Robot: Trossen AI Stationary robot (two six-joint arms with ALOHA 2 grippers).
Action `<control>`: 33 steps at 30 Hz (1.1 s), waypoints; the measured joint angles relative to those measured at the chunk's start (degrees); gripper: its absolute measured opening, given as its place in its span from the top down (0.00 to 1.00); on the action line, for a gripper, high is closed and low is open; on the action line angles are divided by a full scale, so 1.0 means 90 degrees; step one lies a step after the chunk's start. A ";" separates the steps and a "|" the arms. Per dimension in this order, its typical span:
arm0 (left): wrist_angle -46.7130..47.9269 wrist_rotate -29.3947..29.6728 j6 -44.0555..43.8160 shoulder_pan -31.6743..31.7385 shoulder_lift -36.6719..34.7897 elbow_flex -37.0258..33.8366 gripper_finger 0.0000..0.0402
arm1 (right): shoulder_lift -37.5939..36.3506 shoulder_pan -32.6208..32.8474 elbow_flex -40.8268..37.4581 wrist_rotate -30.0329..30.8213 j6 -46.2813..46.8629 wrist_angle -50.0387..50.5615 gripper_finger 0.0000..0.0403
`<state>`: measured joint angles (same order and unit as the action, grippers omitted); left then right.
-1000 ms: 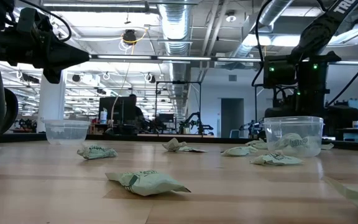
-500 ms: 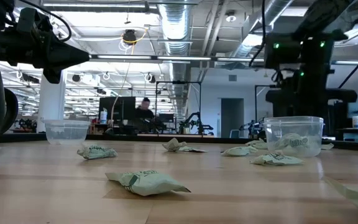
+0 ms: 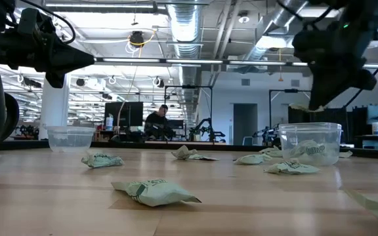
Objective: Pick and place Stevia / Truvia into bins
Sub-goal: Put the white stevia packet into the square transparent container
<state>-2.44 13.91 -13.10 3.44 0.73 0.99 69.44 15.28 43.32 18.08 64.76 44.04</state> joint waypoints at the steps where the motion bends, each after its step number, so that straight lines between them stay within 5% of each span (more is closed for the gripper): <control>1: 0.0000 0.0000 0.0000 0.0002 0.0002 0.0000 0.93 | 0.0030 0.0170 0.0002 -0.0006 -0.0011 -0.0020 0.98; 9: 0.0000 -0.0002 0.0000 0.0002 0.0000 0.0000 0.93 | 0.0034 0.0803 0.0002 0.0001 0.0174 -0.0016 0.97; 23: 0.0000 0.0000 0.0000 0.0000 0.0000 0.0000 0.93 | 0.0032 0.0788 0.0002 0.0141 0.0132 -0.0014 0.76; 33: 0.0000 0.0000 0.0000 0.0000 0.0002 0.0000 0.93 | -0.0024 0.0612 0.0002 0.0512 0.0133 0.0250 0.70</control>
<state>-2.44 13.91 -13.10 3.44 0.75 0.99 69.23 20.78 43.33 22.68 65.95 46.29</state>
